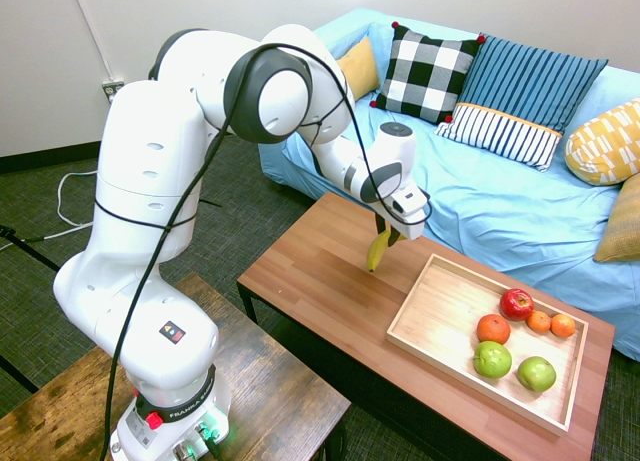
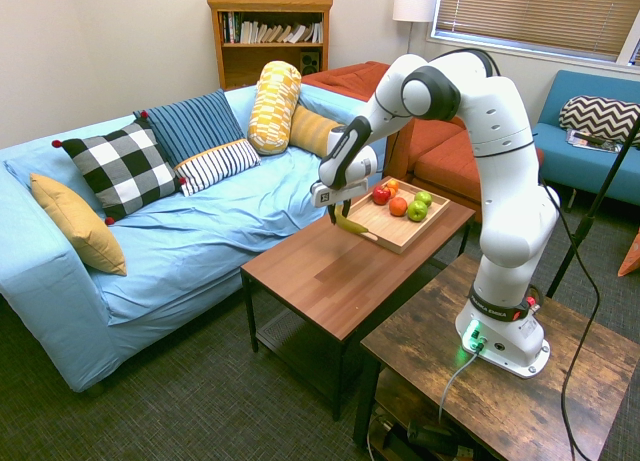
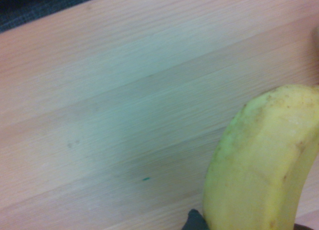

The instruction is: Put banana in the tray

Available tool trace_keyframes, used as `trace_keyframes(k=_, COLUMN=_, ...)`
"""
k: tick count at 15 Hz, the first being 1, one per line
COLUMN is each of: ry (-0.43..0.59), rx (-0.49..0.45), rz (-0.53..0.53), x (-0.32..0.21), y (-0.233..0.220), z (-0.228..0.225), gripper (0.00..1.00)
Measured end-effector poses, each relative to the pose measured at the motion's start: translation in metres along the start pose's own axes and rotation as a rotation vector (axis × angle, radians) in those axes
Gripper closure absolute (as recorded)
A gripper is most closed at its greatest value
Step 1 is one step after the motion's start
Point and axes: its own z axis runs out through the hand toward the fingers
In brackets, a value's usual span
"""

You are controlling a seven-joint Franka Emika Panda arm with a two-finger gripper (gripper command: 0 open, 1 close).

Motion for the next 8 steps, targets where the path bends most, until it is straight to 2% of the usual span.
trace_keyframes(k=4, ry=0.016, rx=0.007, rz=0.052, x=0.062, y=0.046, z=-0.028, gripper=1.0)
trace_keyframes(k=8, ry=0.021, rx=-0.015, rz=0.098, x=0.113, y=0.085, z=-0.02, gripper=1.0)
